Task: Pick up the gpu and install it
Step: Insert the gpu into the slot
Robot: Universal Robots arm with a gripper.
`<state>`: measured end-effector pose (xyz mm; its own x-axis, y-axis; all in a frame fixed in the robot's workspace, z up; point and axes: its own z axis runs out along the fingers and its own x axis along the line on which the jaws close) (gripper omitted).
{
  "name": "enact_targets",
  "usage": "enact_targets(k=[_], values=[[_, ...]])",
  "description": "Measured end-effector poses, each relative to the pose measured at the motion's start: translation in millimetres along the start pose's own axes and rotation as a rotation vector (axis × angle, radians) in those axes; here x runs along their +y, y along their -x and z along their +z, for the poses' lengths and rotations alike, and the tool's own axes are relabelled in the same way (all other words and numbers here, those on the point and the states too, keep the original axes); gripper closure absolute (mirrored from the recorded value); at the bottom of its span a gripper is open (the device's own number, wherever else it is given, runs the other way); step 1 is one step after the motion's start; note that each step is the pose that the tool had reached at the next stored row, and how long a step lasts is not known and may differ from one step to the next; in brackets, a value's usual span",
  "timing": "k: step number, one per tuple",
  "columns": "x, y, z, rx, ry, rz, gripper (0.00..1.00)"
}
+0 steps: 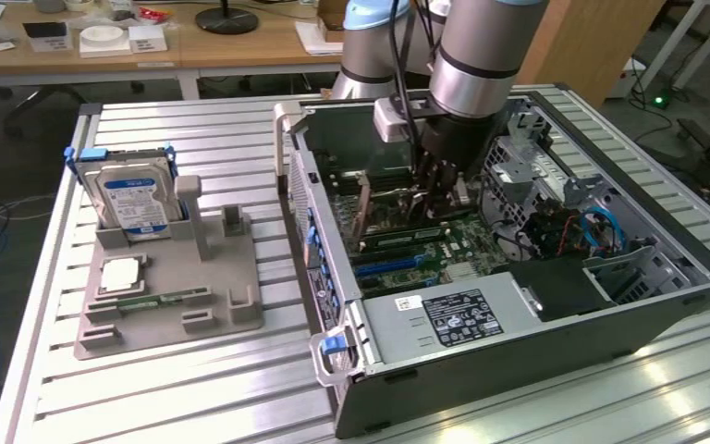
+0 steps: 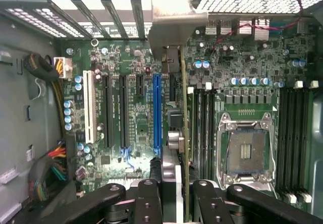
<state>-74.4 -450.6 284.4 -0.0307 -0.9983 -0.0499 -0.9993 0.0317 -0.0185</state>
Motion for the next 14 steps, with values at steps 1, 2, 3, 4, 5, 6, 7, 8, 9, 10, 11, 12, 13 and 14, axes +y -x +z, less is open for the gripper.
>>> enact_targets(k=[1, 2, 3, 4, 5, 6, 7, 8, 9, 10, 11, 12, 13, 14], values=[[1.1, -0.1, 1.8, 0.0000, 0.0000, 0.000, 0.71], [2.2, -0.2, 3.6, -0.0001, 0.0000, 0.000, 0.71], [2.6, -0.3, 5.1, -0.0001, 0.0000, 0.000, 0.71], [2.8, -0.4, 5.8, -0.0001, -0.0004, 0.000, 0.71], [3.1, -0.4, 6.4, -0.0001, -0.0035, 0.000, 0.71], [3.4, -0.5, 7.5, -0.0003, -0.0086, 0.000, 0.71], [3.5, -0.5, 8.7, -0.0004, -0.0105, 0.000, 0.71], [3.6, -0.6, 10.0, -0.0004, -0.0106, -0.001, 0.71], [3.7, -0.7, 11.5, -0.0003, -0.0106, -0.001, 0.71], [3.8, -0.8, 13.0, -0.0004, -0.0106, -0.001, 0.71], [4.0, -1.2, 14.2, -0.0002, -0.0107, 0.000, 0.71], [4.1, -1.8, 15.2, 0.0002, -0.0107, 0.000, 0.71], [4.3, -2.3, 16.6, 0.0005, -0.0108, 0.002, 0.71], [4.8, -2.4, 18.1, 0.0011, -0.0109, 0.003, 0.71]])
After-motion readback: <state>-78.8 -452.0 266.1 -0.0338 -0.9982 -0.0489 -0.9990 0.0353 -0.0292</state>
